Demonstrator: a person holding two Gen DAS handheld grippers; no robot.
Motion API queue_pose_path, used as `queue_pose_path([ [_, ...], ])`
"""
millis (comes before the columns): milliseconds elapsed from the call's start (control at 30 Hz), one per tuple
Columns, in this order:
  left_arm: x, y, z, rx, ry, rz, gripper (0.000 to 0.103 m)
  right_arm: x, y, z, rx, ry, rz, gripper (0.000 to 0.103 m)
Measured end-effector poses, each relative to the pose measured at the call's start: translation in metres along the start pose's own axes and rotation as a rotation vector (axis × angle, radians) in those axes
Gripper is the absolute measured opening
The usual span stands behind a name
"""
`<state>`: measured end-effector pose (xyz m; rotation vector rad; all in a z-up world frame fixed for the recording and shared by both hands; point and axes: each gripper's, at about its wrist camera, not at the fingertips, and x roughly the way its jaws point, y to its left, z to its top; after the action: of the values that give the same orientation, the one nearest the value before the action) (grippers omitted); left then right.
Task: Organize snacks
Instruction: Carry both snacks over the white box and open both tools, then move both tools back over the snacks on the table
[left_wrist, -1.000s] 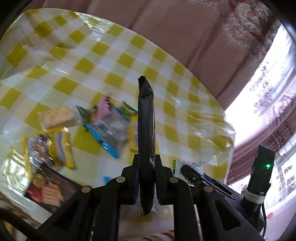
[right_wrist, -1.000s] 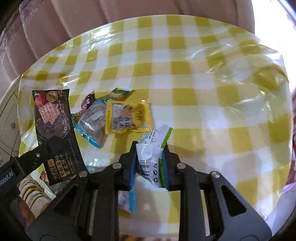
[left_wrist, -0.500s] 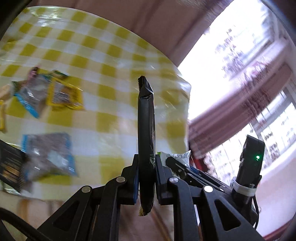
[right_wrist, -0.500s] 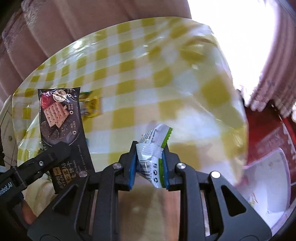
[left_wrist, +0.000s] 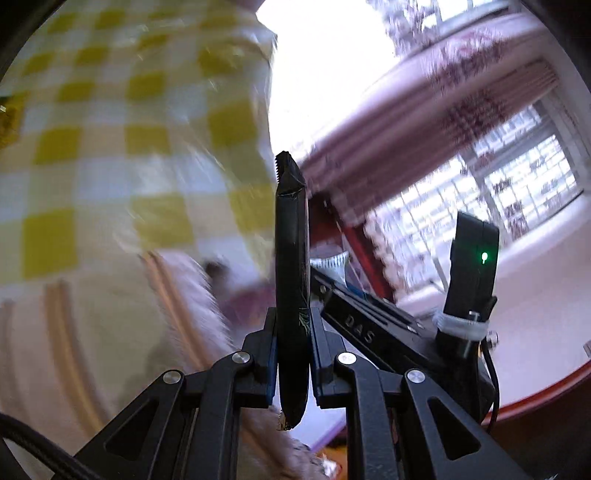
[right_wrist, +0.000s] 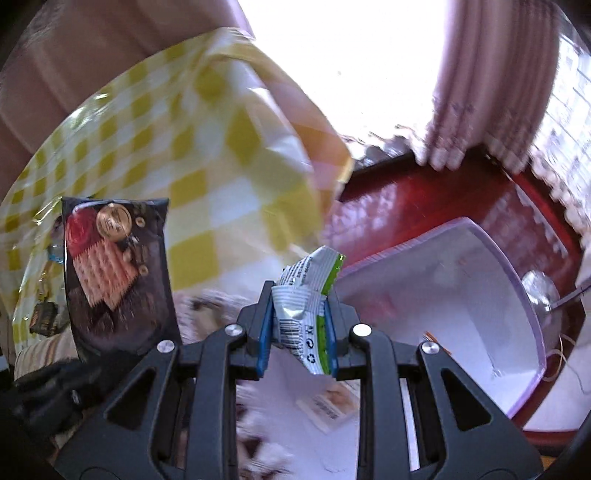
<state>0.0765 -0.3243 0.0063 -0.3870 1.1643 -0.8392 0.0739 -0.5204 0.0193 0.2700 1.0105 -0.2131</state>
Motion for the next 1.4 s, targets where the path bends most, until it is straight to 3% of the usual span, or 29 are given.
queue_pose_path([
  [400,0.065,-0.03,-0.007,0.089,0.211,0.107,0.015,0.029,-0.052,-0.024,0.079,0.122,-0.099,0.034],
  [533,0.076,-0.036,-0.012,0.11,0.252,0.138,0.015,0.032,-0.058,-0.03,0.097,0.14,-0.117,0.034],
  [667,0.08,-0.035,-0.01,0.105,0.265,0.157,0.016,0.035,-0.065,-0.033,0.124,0.161,-0.119,0.044],
  [867,0.083,-0.037,-0.008,0.112,0.263,0.147,0.021,0.033,-0.067,-0.034,0.141,0.16,-0.122,0.065],
  [1133,0.065,-0.036,-0.009,0.116,0.204,0.132,0.028,0.025,-0.063,-0.03,0.15,0.13,-0.112,0.066],
  [1400,0.026,-0.026,-0.01,0.123,0.068,0.134,0.043,0.007,-0.043,-0.016,0.116,0.056,-0.061,0.069],
])
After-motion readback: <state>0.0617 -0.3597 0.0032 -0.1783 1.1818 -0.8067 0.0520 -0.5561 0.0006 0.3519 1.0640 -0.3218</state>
